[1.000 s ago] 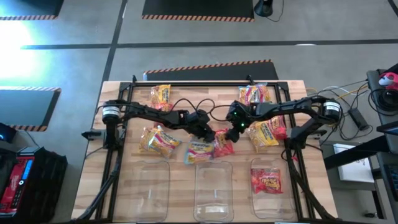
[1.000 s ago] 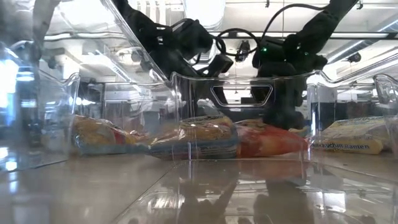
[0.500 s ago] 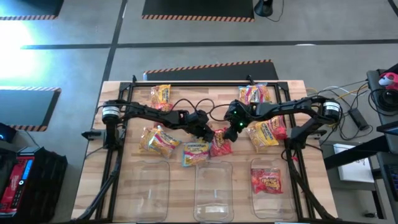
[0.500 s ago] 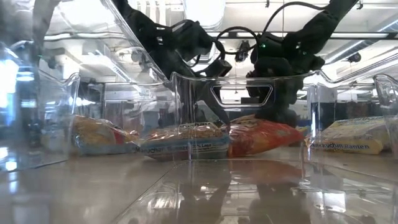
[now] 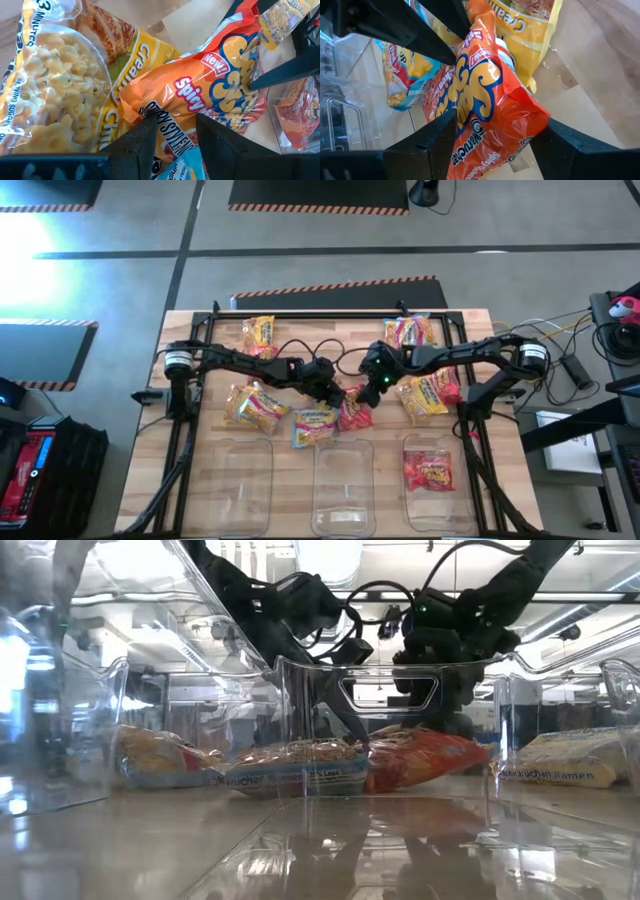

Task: Sort Maruchan noodles
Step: Put the orange noodle pack into the right transparent bin

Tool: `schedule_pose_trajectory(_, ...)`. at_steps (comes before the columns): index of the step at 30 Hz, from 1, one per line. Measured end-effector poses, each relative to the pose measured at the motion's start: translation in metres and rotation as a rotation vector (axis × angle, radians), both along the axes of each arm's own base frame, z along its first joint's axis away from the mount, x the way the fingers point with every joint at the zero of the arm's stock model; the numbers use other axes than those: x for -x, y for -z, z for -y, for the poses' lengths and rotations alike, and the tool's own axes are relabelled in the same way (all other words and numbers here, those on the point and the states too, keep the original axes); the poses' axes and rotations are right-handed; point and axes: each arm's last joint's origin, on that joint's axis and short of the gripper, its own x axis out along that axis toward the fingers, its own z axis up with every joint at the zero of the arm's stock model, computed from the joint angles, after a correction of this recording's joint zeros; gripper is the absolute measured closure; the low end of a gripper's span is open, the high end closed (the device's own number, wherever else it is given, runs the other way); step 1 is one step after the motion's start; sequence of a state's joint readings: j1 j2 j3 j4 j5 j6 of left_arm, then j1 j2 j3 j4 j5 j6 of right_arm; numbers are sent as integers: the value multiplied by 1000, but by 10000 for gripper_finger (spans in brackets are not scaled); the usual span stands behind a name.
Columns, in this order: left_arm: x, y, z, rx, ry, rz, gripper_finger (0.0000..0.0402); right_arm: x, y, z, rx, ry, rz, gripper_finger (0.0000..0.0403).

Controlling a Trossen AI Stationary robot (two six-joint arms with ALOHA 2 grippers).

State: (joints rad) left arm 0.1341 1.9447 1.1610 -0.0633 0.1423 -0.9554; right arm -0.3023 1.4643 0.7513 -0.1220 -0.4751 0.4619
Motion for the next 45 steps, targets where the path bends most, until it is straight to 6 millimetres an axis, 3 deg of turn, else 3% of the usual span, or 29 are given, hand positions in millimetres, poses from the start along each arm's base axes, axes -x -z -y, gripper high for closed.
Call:
schedule_pose_trajectory(16, -3, -3, 1, 19, 17, 39, 279, 5, -7, -6, -32, -20, -13, 265)
schedule_pose_trajectory(33, 5, -54, 2, -36, 71, 195, 279, 33, -51, -15, -1, -36, 59, 283)
schedule_pose_trajectory(45, 7, -66, 2, -58, 58, 236, 279, 33, -43, -15, -8, -35, 13, 282)
